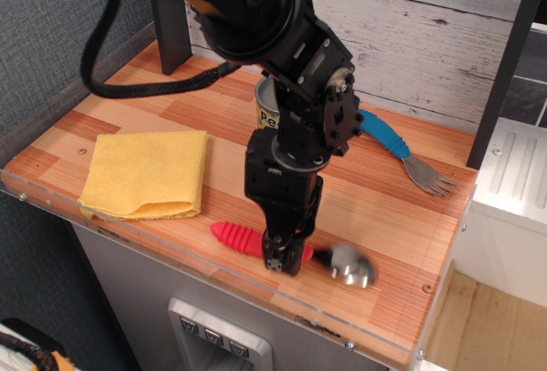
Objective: Move the red spoon into the top of the yellow cloth.
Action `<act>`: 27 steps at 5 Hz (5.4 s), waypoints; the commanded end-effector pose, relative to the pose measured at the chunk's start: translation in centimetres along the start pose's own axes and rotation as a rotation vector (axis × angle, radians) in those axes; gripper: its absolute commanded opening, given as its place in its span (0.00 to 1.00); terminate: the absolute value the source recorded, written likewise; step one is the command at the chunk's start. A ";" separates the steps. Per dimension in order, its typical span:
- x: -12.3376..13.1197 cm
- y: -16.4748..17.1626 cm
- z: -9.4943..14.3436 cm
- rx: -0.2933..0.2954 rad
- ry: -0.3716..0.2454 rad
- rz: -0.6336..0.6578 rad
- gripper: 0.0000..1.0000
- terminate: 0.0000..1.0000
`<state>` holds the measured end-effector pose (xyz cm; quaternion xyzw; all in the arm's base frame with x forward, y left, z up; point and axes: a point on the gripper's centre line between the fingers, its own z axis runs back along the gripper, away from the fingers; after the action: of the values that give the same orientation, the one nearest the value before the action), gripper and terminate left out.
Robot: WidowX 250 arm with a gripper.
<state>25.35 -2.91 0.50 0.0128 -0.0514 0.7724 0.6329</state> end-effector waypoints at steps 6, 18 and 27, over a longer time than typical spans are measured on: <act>5.9 0.1 6.8 -0.075 -0.014 -0.009 0.00 0.00; 13.6 -4.0 0.8 0.003 0.075 -0.041 0.00 0.00; 9.7 -6.3 10.0 -0.123 0.032 -0.945 1.00 0.00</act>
<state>30.01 7.76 9.79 -0.0110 -0.0426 0.3923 0.9188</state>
